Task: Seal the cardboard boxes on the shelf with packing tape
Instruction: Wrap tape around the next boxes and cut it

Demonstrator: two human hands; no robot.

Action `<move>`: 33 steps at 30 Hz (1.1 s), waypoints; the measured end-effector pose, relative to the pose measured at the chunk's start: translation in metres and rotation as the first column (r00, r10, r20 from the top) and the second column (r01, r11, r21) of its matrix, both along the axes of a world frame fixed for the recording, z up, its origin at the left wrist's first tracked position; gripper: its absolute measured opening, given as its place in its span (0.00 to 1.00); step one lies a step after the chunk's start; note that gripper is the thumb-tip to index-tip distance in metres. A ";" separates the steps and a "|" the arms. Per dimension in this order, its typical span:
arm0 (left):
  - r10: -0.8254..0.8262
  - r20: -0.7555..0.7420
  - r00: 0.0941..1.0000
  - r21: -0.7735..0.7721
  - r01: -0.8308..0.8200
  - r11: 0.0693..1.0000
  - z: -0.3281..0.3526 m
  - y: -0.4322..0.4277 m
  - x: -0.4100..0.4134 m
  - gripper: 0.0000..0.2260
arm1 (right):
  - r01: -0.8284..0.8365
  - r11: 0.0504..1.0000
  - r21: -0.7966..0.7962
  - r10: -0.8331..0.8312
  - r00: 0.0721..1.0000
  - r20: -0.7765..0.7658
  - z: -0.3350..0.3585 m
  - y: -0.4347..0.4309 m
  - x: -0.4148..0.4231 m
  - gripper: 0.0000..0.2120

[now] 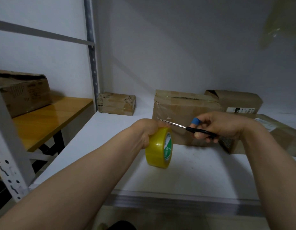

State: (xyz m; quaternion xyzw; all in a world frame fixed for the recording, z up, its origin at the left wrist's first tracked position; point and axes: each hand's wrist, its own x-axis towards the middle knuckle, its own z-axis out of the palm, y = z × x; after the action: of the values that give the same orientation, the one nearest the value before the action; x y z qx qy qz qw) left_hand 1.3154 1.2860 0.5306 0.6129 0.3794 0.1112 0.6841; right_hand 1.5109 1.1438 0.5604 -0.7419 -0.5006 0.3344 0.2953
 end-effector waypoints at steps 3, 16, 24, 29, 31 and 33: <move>-0.005 -0.006 1.000 -0.001 0.005 1.000 0.001 -0.001 -0.002 0.23 | -0.005 1.000 0.006 0.005 1.000 0.011 0.000 -0.002 0.001 0.15; -0.015 -0.117 0.993 0.162 0.033 0.986 0.018 0.004 -0.016 0.15 | -0.046 0.999 0.009 0.046 0.998 -0.041 -0.016 0.004 0.001 0.34; -0.048 -0.145 0.988 0.167 0.072 0.983 0.016 0.001 -0.012 0.26 | -0.118 0.992 0.033 0.121 0.984 -0.130 -0.024 -0.005 0.011 0.37; -0.062 -0.150 0.987 0.152 0.085 0.985 0.015 0.006 -0.014 0.27 | -0.115 0.993 0.041 0.119 0.987 -0.113 -0.019 -0.006 0.009 0.39; -0.057 -0.144 0.988 0.142 0.077 0.987 0.015 0.010 -0.018 0.25 | -0.114 0.993 0.038 0.119 0.979 -0.164 -0.017 -0.011 0.012 0.42; -0.042 -0.147 0.988 0.126 0.061 0.990 0.014 0.014 -0.023 0.28 | -0.101 0.995 -0.011 0.095 0.962 -0.255 -0.018 -0.019 0.016 0.43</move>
State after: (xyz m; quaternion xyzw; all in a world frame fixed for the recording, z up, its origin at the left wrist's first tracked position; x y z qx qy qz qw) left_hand 1.2923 1.3005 0.5445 0.6724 0.4037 0.0735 0.6160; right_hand 1.5271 1.1249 0.5428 -0.6709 -0.4906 0.4469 0.3310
